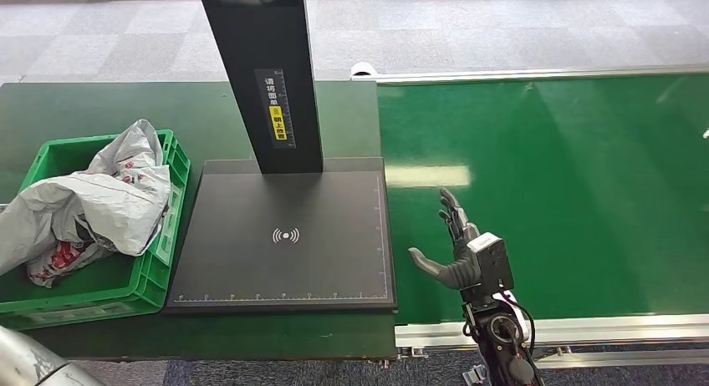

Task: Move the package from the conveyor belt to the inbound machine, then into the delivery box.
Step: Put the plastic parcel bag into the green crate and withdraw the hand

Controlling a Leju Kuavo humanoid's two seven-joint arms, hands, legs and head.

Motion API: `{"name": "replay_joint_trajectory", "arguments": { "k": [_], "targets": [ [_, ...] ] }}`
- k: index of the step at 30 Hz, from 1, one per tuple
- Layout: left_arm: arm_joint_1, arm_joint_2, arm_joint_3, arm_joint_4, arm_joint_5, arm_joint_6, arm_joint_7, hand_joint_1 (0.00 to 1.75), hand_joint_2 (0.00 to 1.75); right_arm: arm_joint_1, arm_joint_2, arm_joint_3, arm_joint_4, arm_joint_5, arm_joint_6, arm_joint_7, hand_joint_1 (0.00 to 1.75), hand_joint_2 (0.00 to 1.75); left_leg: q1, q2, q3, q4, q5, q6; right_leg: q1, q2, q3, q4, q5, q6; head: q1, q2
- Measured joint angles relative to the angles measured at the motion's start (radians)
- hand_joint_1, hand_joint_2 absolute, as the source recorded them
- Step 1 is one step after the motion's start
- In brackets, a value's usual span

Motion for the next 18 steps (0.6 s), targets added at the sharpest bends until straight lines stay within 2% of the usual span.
{"name": "replay_joint_trajectory", "arguments": {
  "k": [2, 5, 7, 10, 15, 16, 18],
  "targets": [
    [0.009, -0.012, -0.013, -0.005, 0.078, 0.0, 0.0, 0.0, 1.75, -0.001, 0.0, 0.0, 0.004, -0.002, 0.0, -0.002, 0.0, 1.75, 0.0, 0.0, 0.0, 0.0, 0.0, 0.0, 0.0, 0.0, 0.0, 0.0, 0.0, 0.0, 0.0, 0.0],
    [0.015, -0.029, -0.067, 0.026, 0.186, -0.006, 0.001, 0.0, 1.75, 0.004, -0.001, 0.0, -0.001, -0.008, -0.002, 0.001, 0.0, 1.75, 0.0, -0.001, 0.001, 0.0, 0.0, 0.0, 0.0, -0.001, 0.0, -0.001, 0.0, 0.0, 0.0, 0.0],
    [0.028, -0.023, -0.153, 0.101, 0.302, -0.055, 0.025, 0.0, 1.75, 0.014, -0.003, 0.0, -0.017, -0.015, -0.002, 0.009, 0.0, 1.75, -0.001, -0.001, 0.002, 0.0, 0.0, 0.0, -0.001, -0.001, 0.001, -0.001, 0.0, 0.0, 0.0, 0.0],
    [0.071, 0.004, -0.347, 0.238, 0.485, -0.28, 0.129, 0.0, 1.75, 0.026, -0.008, -0.001, -0.039, -0.019, 0.001, 0.019, 0.0, 1.75, -0.001, -0.001, 0.002, 0.0, 0.0, 0.0, 0.0, -0.001, 0.002, -0.001, 0.001, 0.0, 0.0, 0.0],
    [0.144, 0.044, -0.669, 0.403, 0.639, -0.675, 0.251, 0.0, 1.75, 0.018, -0.019, -0.001, -0.039, -0.019, 0.021, 0.02, 0.0, 1.75, -0.001, 0.001, 0.001, 0.0, 0.0, 0.001, -0.001, 0.0, 0.001, -0.001, 0.001, 0.0, 0.0, 0.0],
    [0.152, 0.049, -0.724, 0.435, 0.669, -0.733, 0.267, 0.0, 1.75, 0.012, -0.02, 0.0, -0.037, -0.021, 0.023, 0.02, 0.0, 1.75, -0.001, 0.001, 0.001, 0.001, 0.0, 0.001, -0.001, 0.0, 0.0, -0.001, 0.001, 0.0, 0.0, 0.0],
    [0.158, 0.059, -0.82, 0.503, 0.7, -0.788, 0.287, 0.0, 1.75, 0.001, -0.021, 0.002, -0.033, -0.029, 0.024, 0.021, 0.0, 1.75, -0.001, 0.0, 0.0, 0.001, 0.0, 0.001, -0.001, 0.0, 0.0, -0.001, 0.001, 0.0, 0.0, 0.0]
  ]
}}
